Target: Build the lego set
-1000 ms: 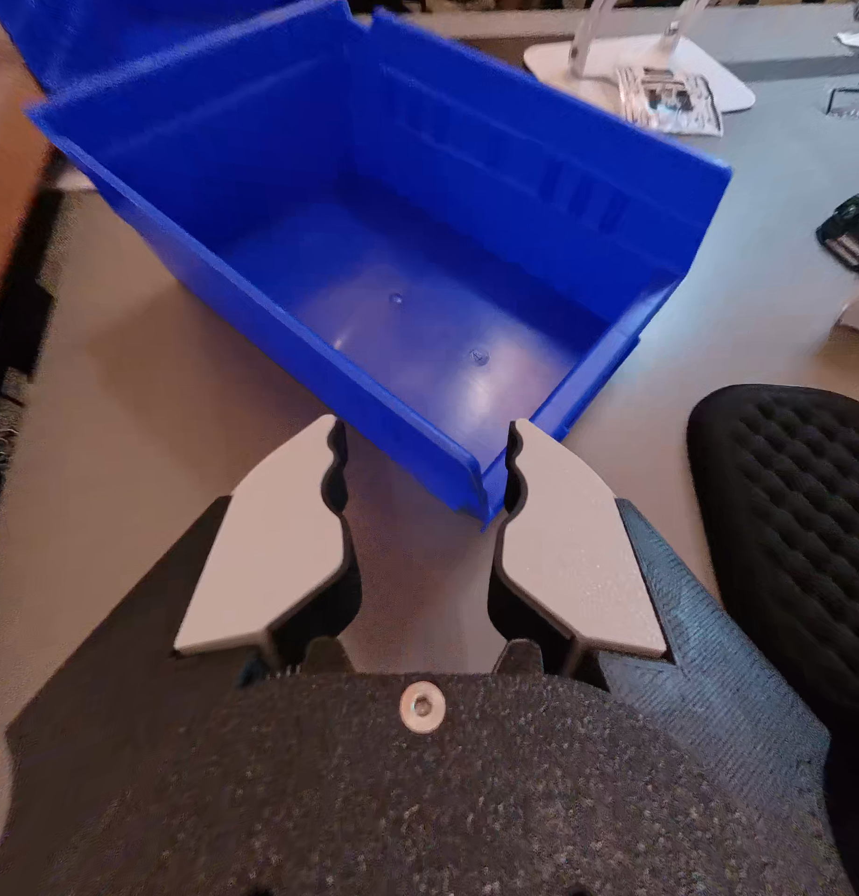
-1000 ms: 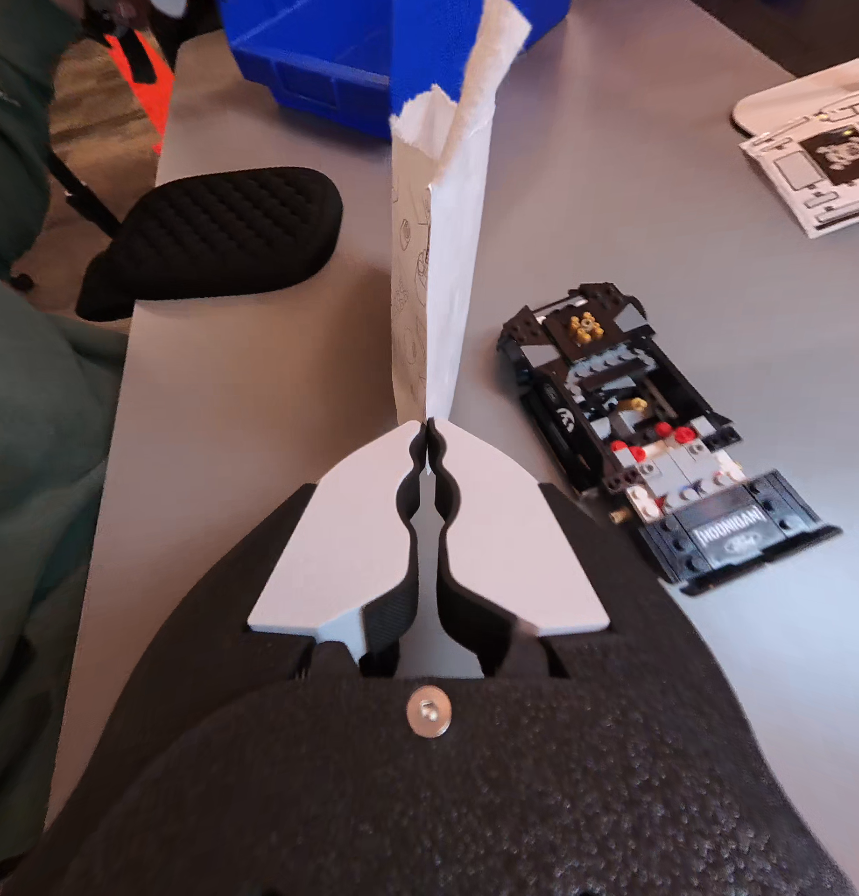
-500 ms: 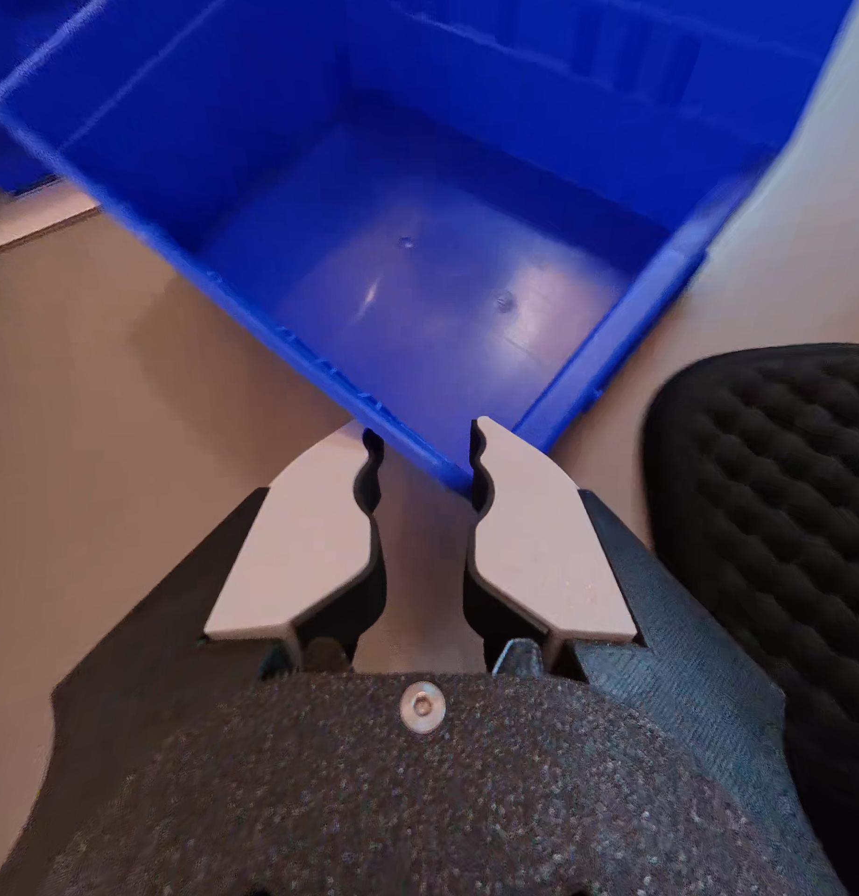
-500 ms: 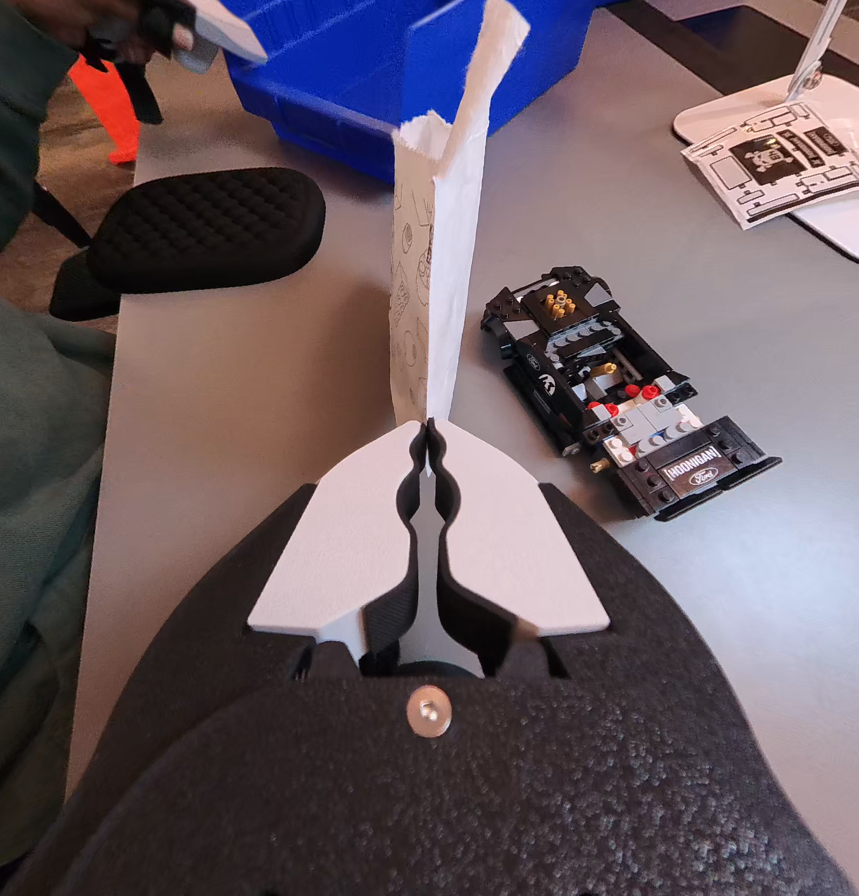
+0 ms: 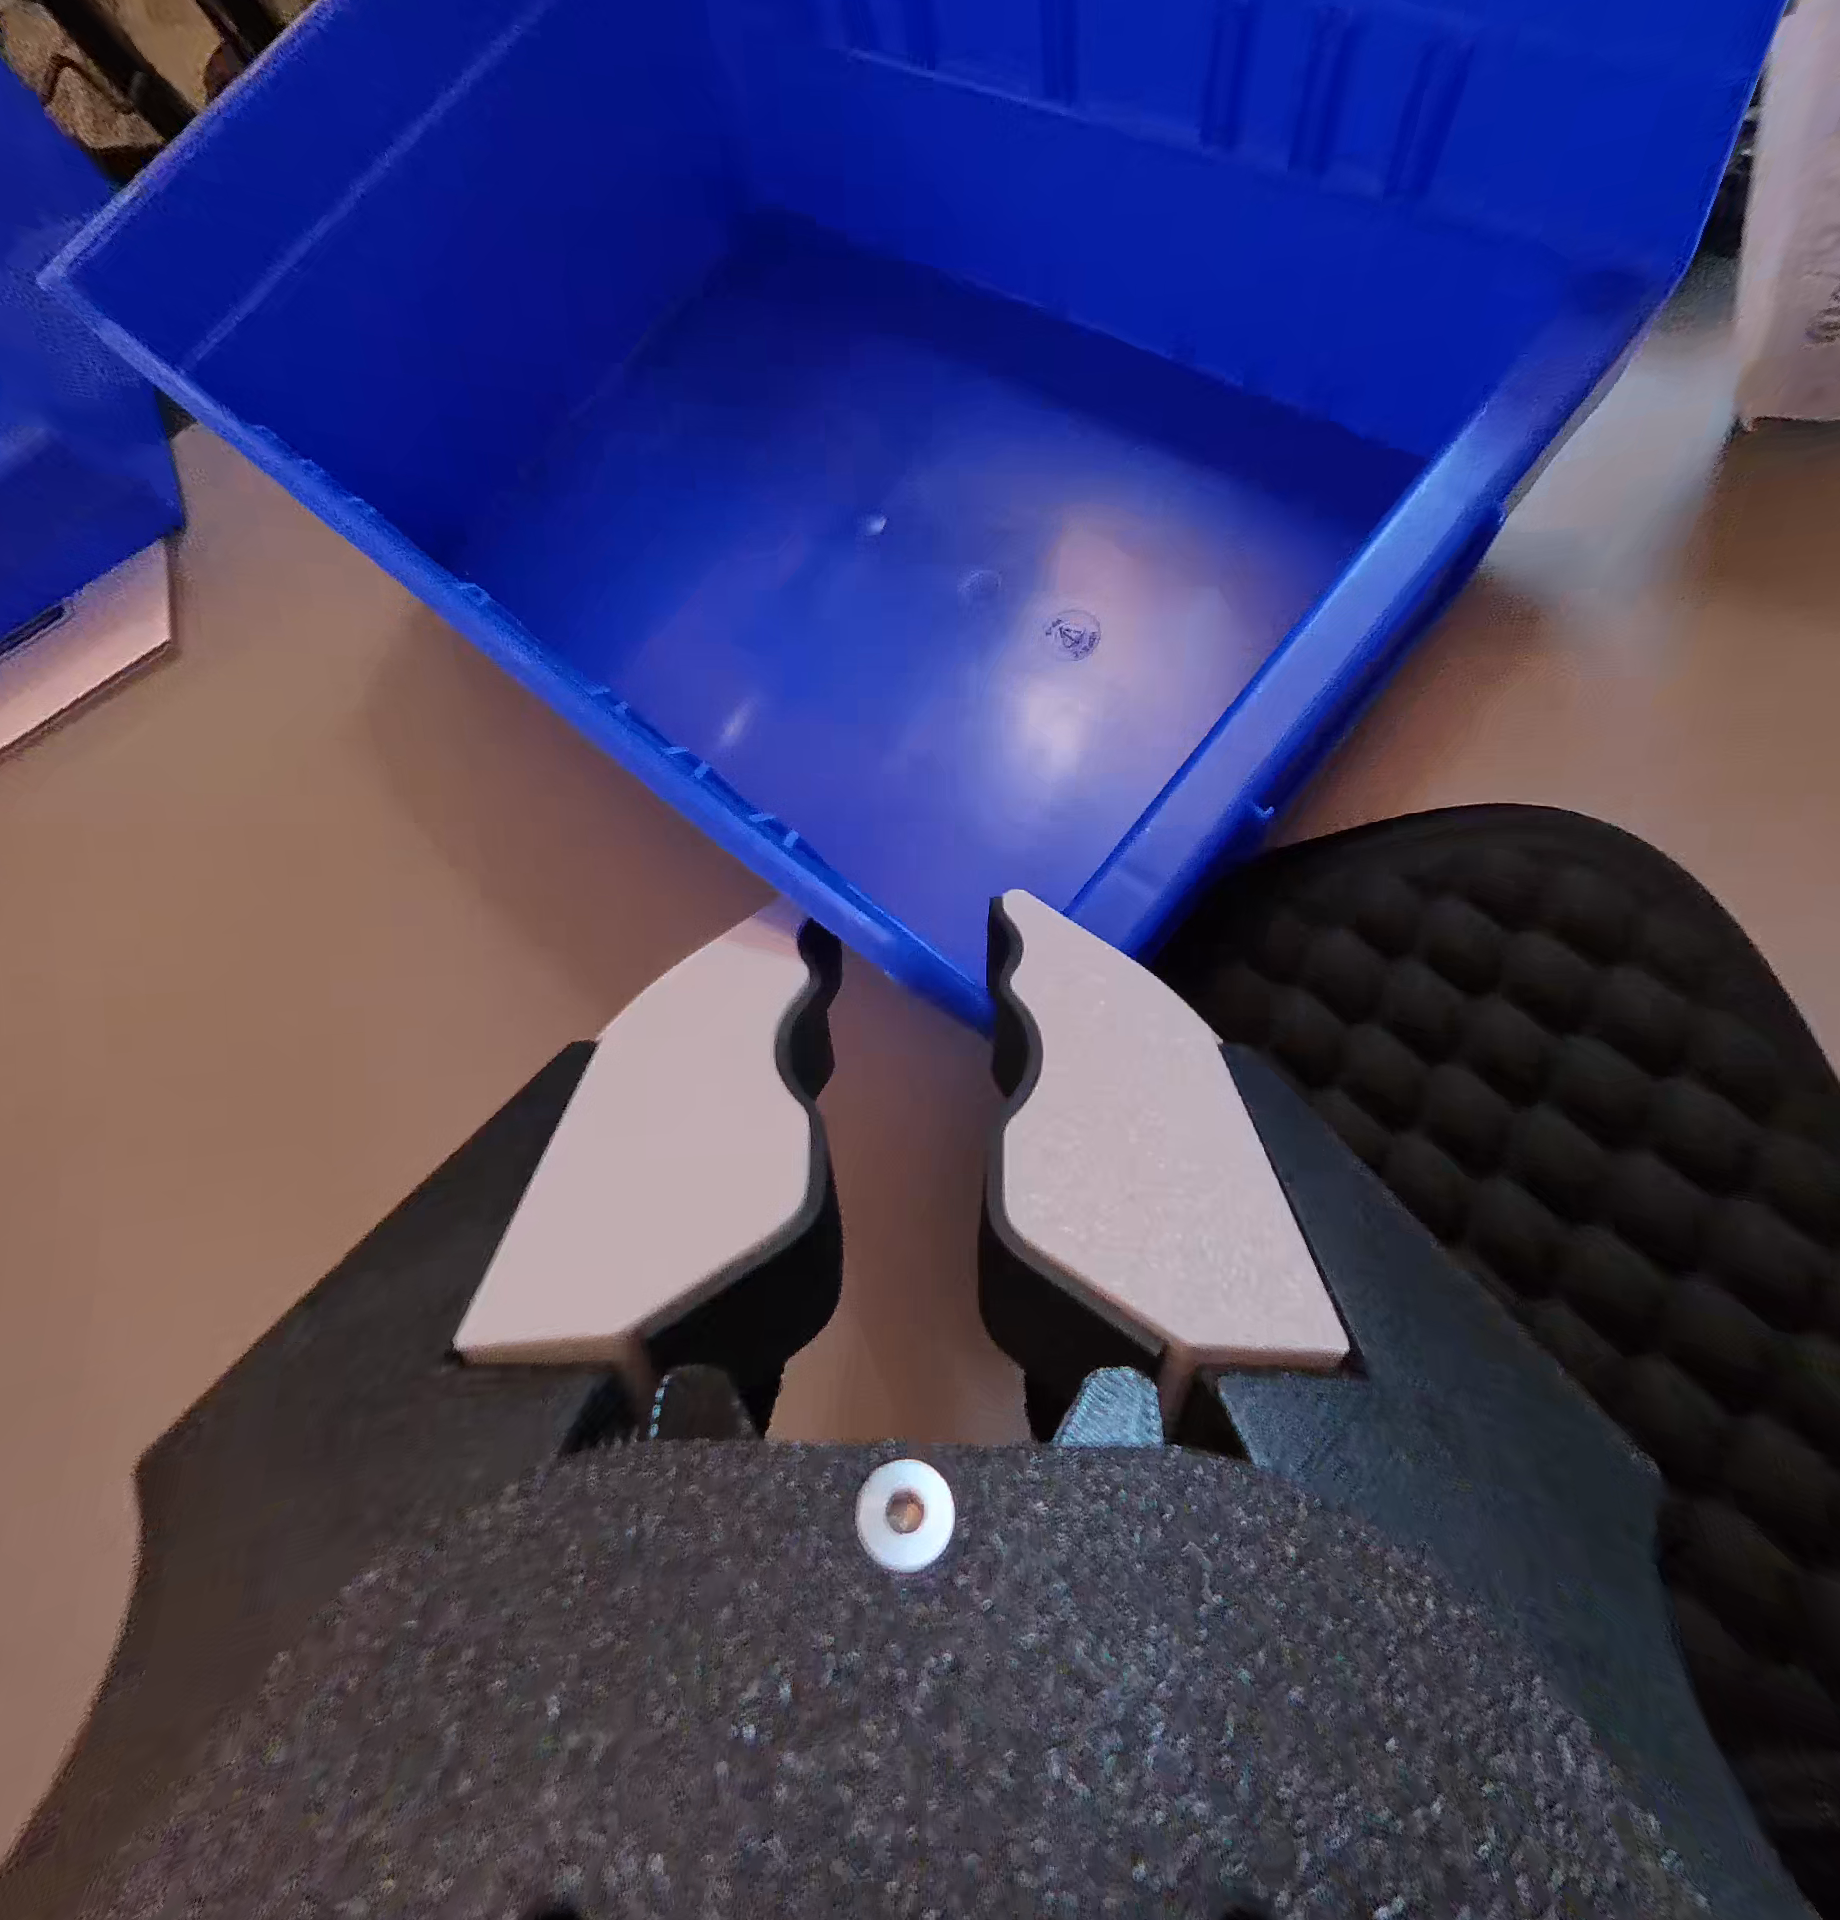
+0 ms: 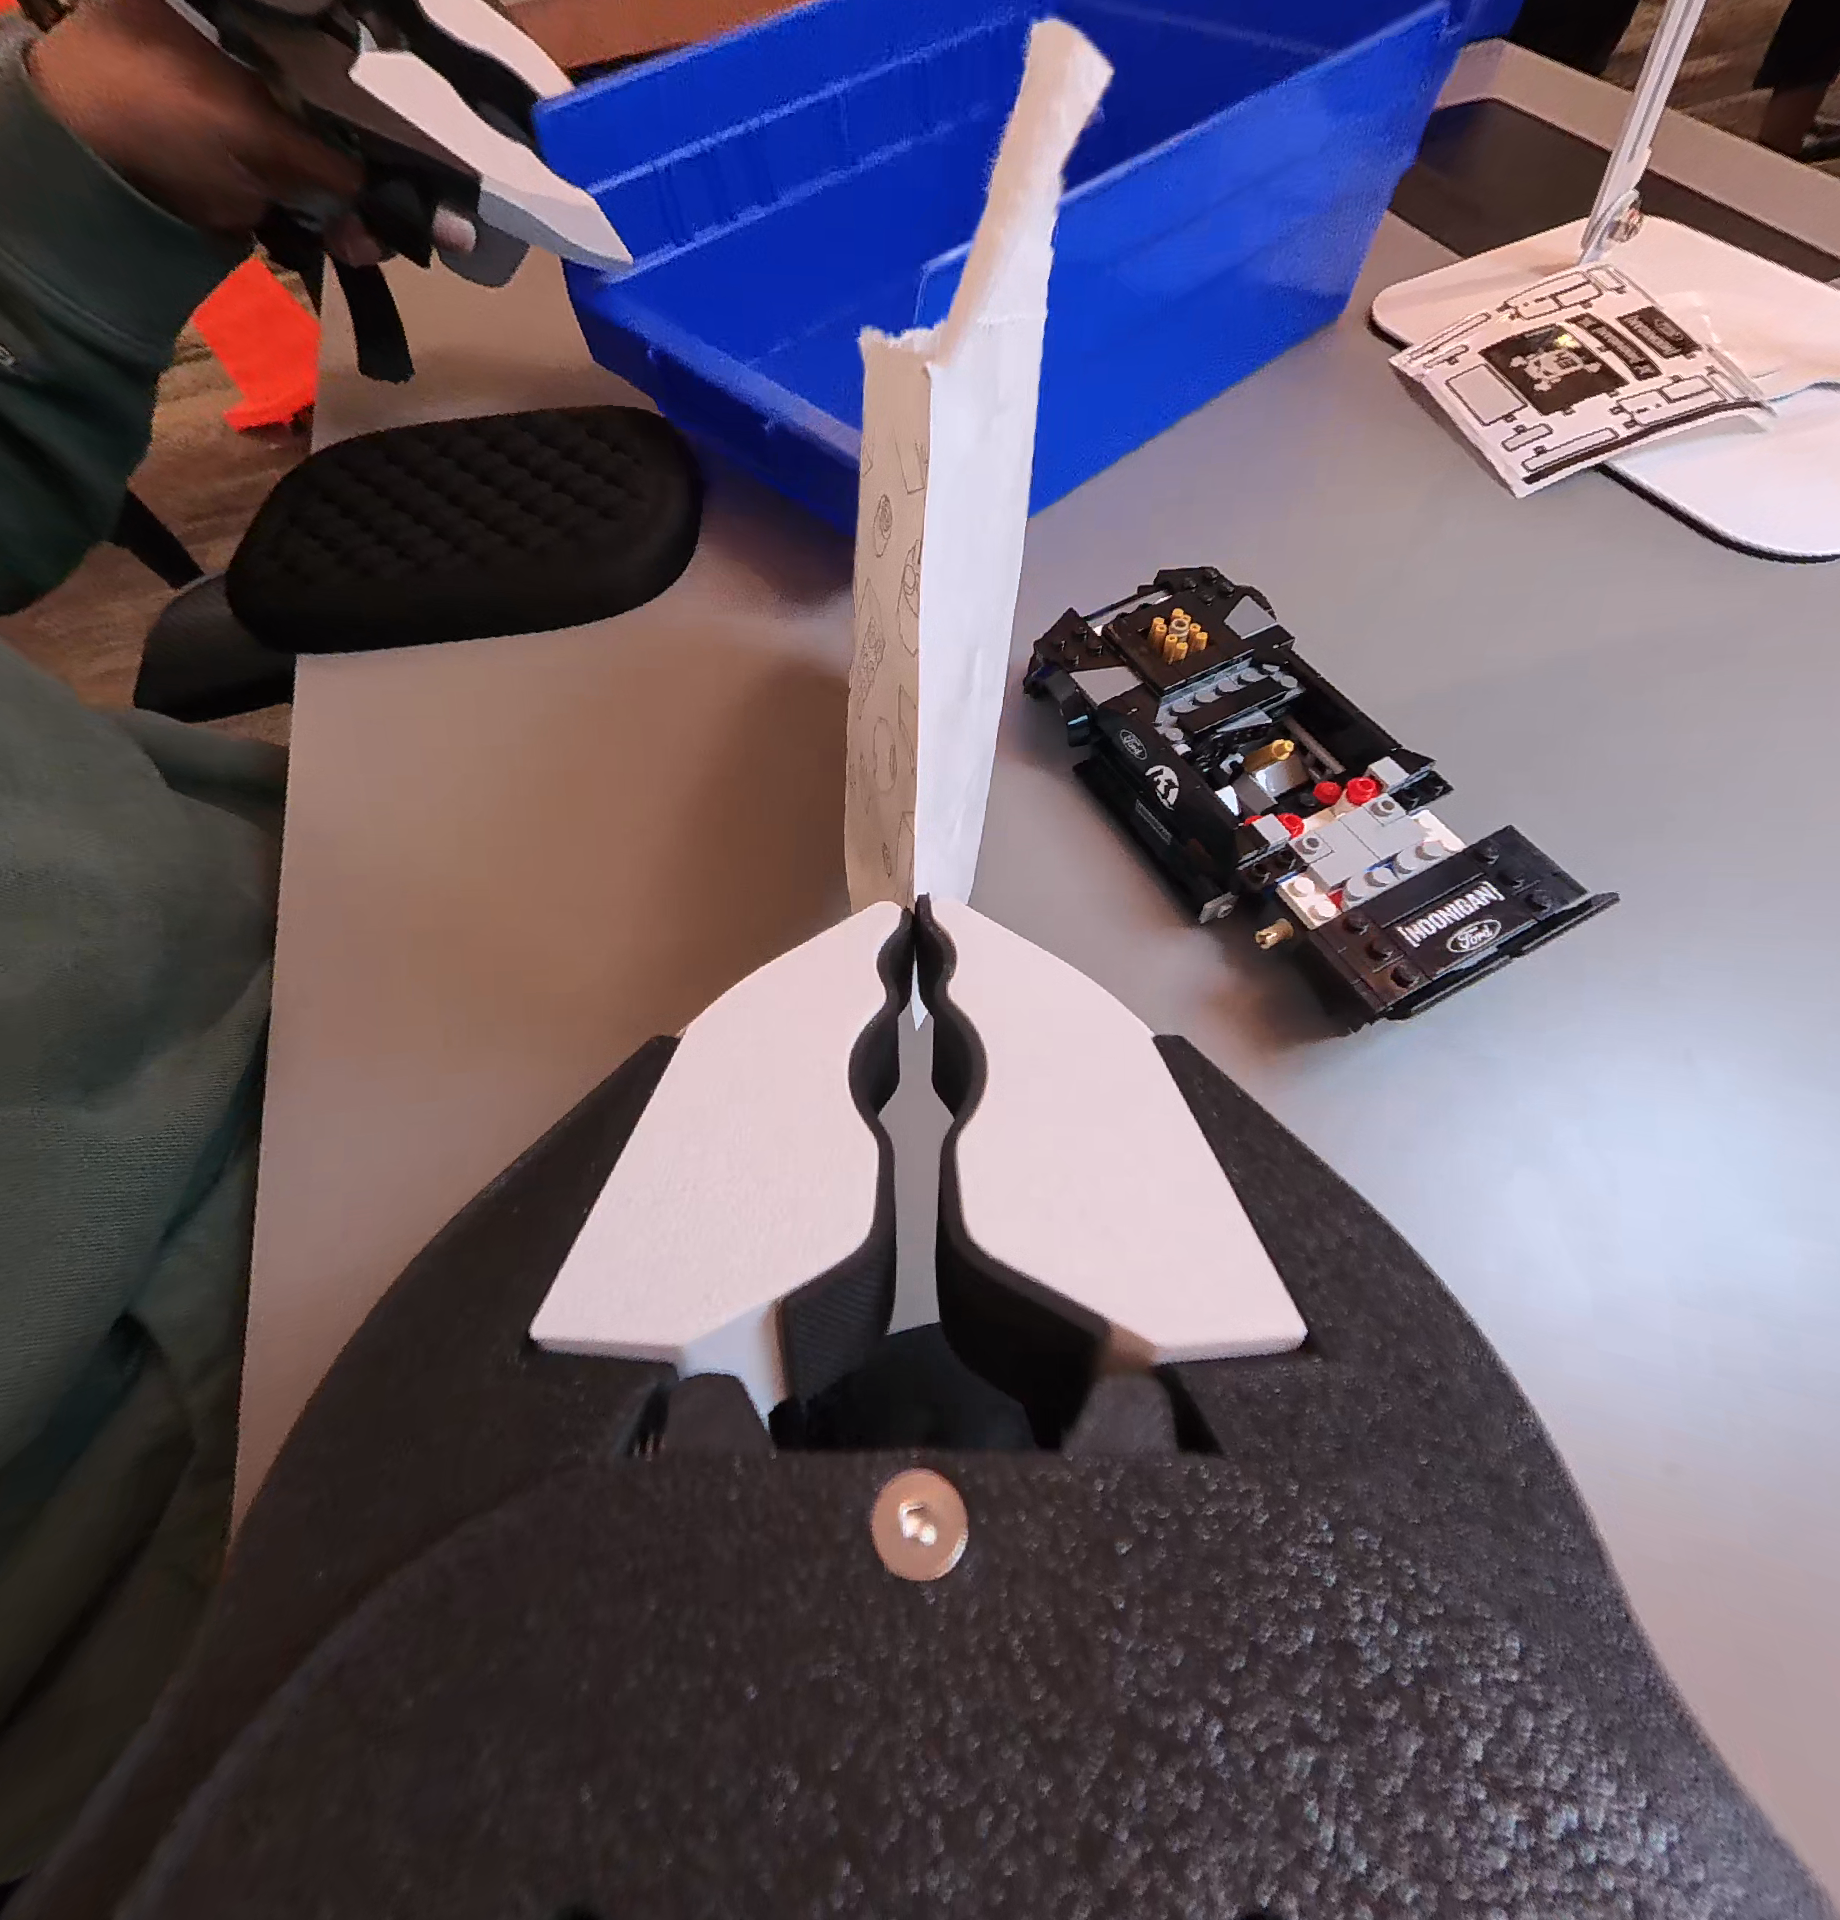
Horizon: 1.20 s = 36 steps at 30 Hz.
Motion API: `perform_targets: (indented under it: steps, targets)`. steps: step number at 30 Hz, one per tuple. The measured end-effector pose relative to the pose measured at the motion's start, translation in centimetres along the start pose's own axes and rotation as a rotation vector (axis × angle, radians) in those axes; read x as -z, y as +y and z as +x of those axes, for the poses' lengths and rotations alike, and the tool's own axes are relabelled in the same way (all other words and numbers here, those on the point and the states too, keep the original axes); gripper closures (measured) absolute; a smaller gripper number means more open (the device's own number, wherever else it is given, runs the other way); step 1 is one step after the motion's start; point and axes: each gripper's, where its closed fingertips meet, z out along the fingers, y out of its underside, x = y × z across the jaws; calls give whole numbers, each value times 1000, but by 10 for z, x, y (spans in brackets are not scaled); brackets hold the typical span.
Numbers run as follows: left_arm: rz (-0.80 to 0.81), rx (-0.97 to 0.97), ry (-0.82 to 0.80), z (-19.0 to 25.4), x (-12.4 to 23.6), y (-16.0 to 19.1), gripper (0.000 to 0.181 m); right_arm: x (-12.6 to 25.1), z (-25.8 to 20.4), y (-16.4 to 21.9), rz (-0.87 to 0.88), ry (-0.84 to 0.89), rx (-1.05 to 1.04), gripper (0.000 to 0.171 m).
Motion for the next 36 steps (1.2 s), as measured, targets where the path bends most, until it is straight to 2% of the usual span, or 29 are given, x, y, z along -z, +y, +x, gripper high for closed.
perform_targets:
  steps: [5, 8, 11, 13, 16, 19, 22, 26, 29, 33, 36]
  targets:
    - [37, -1, 109, 14, 8, -9, 150, 4, -4, -2, 20, -1, 11, 171]
    - [150, 48, 156, 8, 35, -29, 145, 11, -10, -9, 62, -7, 36, 171]
    - [265, 13, 156, 10, 60, -54, 147, 18, -17, -17, 101, -4, 69, 171]
    - [320, -35, 240, 36, 66, -68, 147, 19, -19, -19, 121, 11, 79, 171]
    - [389, -49, 499, 104, 66, -88, 149, 16, -21, -15, 137, 26, 50, 171]
    - [324, -64, 695, 169, 42, -89, 144, 16, -23, -5, 105, 31, 11, 171]
    - [206, -121, 710, 205, 2, -83, 137, 15, -23, 12, -1, 59, 45, 171]
    - [132, -138, 702, 222, -33, -89, 127, 23, -31, 25, -61, -11, 80, 171]
    - [114, -195, 709, 231, -45, -91, 121, 34, -37, 39, -111, -91, 102, 171]
    - [122, -298, 742, 246, -59, -90, 127, 43, -40, 47, -104, -170, 44, 171]
    - [126, -404, 700, 250, -72, -87, 132, 45, -43, 59, -136, -233, 33, 171]
